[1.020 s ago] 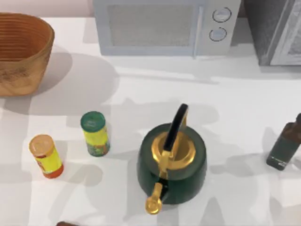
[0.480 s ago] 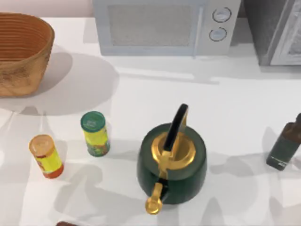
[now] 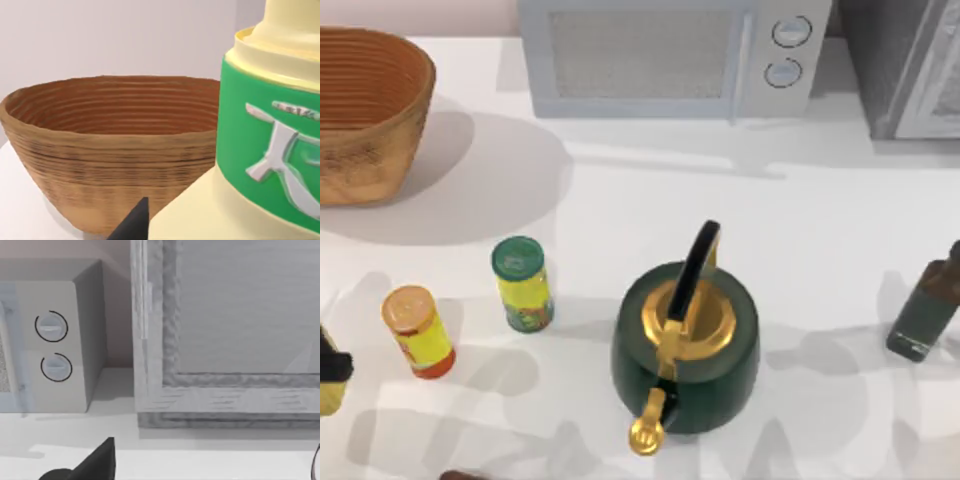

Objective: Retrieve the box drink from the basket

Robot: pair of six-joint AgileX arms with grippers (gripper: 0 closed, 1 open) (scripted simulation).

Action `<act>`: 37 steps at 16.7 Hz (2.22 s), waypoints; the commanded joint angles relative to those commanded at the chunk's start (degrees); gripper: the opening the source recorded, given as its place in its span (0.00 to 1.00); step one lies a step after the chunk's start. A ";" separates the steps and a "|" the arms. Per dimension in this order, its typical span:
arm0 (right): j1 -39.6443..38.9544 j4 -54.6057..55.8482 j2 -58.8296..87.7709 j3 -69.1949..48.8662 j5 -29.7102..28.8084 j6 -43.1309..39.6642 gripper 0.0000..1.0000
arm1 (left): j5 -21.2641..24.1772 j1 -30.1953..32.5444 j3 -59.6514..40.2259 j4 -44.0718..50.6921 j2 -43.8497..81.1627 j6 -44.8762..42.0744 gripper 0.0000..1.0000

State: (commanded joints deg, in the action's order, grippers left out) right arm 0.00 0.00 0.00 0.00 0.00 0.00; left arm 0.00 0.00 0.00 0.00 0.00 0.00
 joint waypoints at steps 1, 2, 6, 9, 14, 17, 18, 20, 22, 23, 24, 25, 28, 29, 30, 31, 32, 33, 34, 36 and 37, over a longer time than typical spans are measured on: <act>0.00 0.00 0.00 0.00 0.00 0.00 1.00 | 0.00 0.00 0.00 0.00 0.00 0.00 0.00; 0.00 0.00 0.00 0.00 0.00 0.00 1.00 | 0.00 0.00 0.00 0.00 0.00 0.00 0.00; 0.00 0.00 0.00 0.00 0.00 0.00 1.00 | -0.71 0.32 -0.03 -0.74 1.03 -0.12 0.00; 0.00 0.00 0.00 0.00 0.00 0.00 1.00 | -6.30 3.78 -0.70 -5.74 6.49 -0.46 0.00; 0.00 0.00 0.00 0.00 0.00 0.00 1.00 | -26.20 14.07 -3.76 -21.52 23.22 -1.99 0.00; 0.00 0.00 0.00 0.00 0.00 0.00 1.00 | -40.82 20.93 -5.70 -31.99 34.55 -2.98 0.00; 0.00 0.00 0.00 0.00 0.00 0.00 1.00 | -45.48 23.10 -6.27 -35.26 38.14 -3.27 0.00; 0.00 0.00 0.00 0.00 0.00 0.00 1.00 | -53.83 27.03 -7.26 -41.20 44.70 -3.77 0.00; 0.00 0.00 0.00 0.00 0.00 0.00 1.00 | -60.52 30.31 -8.06 -46.18 50.14 -4.17 0.00; 0.00 0.00 0.00 0.00 0.00 0.00 1.00 | -63.01 31.62 -8.38 -48.17 52.29 -4.33 0.00; 0.00 0.00 0.00 0.00 0.00 0.00 1.00 | -64.97 32.69 -8.64 -49.79 54.02 -4.45 0.00; 0.00 0.00 0.00 0.00 0.00 0.00 1.00 | -66.40 33.49 -8.84 -50.97 55.27 -4.54 0.00; 0.00 0.00 0.00 0.00 0.00 0.00 1.00 | -67.51 34.10 -9.00 -51.84 56.22 -4.62 0.00; 0.00 0.00 0.00 0.00 0.00 0.00 1.00 | -67.51 34.10 -9.00 -51.84 56.22 -4.62 0.00; 0.00 0.00 0.00 0.00 0.00 0.00 1.00 | -67.51 34.10 -9.00 -51.84 56.22 -4.62 0.00; 0.00 0.00 0.00 0.00 0.00 0.00 1.00 | -67.41 33.85 -8.71 -51.68 56.09 -4.69 0.00; 0.00 0.00 0.00 0.00 0.00 0.00 1.00 | -67.35 33.78 -8.71 -51.79 56.07 -4.67 0.00; 0.00 0.00 0.00 0.00 0.00 0.00 1.00 | -67.14 33.40 -8.69 -52.44 56.10 -4.55 0.00; 0.00 0.00 0.00 0.00 0.00 0.00 1.00 | -66.91 32.66 -8.68 -53.66 56.41 -4.35 0.00; 0.00 0.00 0.00 0.00 0.00 0.00 1.00 | -66.08 30.29 -8.67 -57.63 57.80 -3.79 0.00; 0.00 0.00 0.00 0.00 0.00 0.00 1.00 | -65.49 28.90 -8.70 -60.28 58.90 -3.43 0.00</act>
State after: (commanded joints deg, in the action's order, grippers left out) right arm 0.00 0.00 0.00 0.00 0.00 0.00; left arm -65.49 28.90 -8.69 -60.28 58.90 -3.43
